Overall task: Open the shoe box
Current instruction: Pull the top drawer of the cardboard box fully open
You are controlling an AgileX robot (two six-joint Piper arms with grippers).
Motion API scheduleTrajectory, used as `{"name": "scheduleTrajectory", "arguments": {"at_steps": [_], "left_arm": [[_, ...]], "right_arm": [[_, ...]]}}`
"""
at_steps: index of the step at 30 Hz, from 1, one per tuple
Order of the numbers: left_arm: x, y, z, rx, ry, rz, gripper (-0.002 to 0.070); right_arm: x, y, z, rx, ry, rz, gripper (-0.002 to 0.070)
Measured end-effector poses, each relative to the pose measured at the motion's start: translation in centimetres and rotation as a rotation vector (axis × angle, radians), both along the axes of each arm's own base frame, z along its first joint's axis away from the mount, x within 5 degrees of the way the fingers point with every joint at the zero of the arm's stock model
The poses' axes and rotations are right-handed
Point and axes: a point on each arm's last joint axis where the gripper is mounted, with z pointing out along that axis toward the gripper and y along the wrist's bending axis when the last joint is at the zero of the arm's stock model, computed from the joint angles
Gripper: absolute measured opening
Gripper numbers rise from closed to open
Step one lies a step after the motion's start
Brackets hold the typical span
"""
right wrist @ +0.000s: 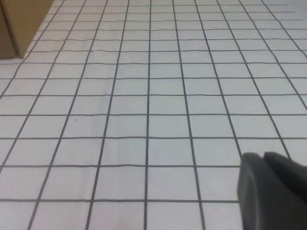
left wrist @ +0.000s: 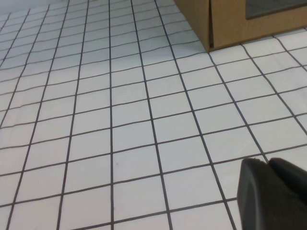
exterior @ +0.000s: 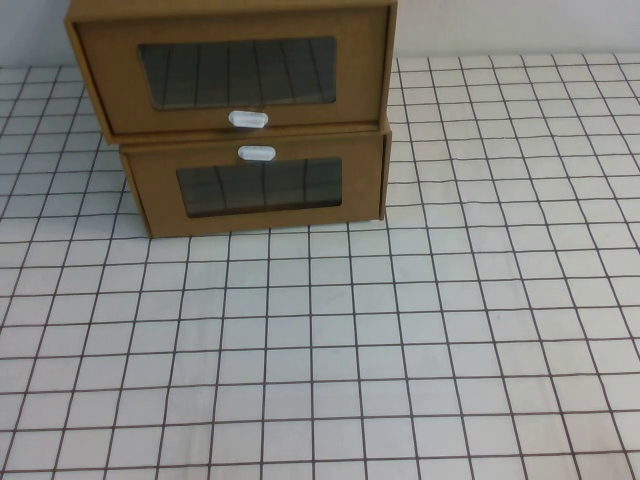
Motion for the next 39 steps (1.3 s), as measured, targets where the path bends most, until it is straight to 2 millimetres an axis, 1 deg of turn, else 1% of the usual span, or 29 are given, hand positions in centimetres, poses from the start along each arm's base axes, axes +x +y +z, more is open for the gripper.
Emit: {"name": "scheduleTrajectory", "arguments": {"at_steps": [16,18,19,21,24,26,30,32,34,36,39], "left_arm": [[0.0,0.0,0.1,0.003,-0.010,0.001,-0.0002],[0.1,-0.1,0.2,-0.036,-0.020,0.003,-0.0002],[0.1,-0.2,0.4,-0.089,-0.034,0.007,-0.0002],[0.2,-0.4,0.9,-0.246,-0.074,0.021,-0.0002],[0.3,-0.6,1.9,-0.573,-0.146,0.056,-0.0002],[0.4,-0.5,2.5,-0.703,-0.199,0.076,-0.0002],[0.4,-0.1,3.2,-0.769,-0.279,0.096,-0.0002],[0.4,-0.1,3.2,-0.776,-0.280,0.097,-0.0002],[0.4,-0.3,3.4,-0.776,-0.246,0.082,-0.0002],[0.1,-0.8,4.6,-0.761,-0.198,0.046,-0.0002],[0.2,-1.3,7.5,-0.678,-0.111,0.000,-0.0002]], "right_arm": [[0.0,0.0,0.0,0.000,0.000,0.000,-0.0013],[0.0,0.0,0.0,0.000,0.000,0.000,-0.0013],[0.0,0.0,0.0,0.000,0.000,0.000,-0.0013],[0.0,0.0,0.0,0.000,0.000,0.000,-0.0014],[0.0,0.0,0.0,0.000,0.000,0.000,-0.0013],[0.0,0.0,0.0,0.000,0.000,0.000,-0.0013],[0.0,0.0,0.0,0.000,0.000,0.000,-0.0013],[0.0,0.0,0.0,0.000,0.000,0.000,-0.0014],[0.0,0.0,0.0,0.000,0.000,0.000,-0.0014],[0.0,0.0,0.0,0.000,0.000,0.000,-0.0014],[0.0,0.0,0.0,0.000,0.000,0.000,-0.0013]]}}
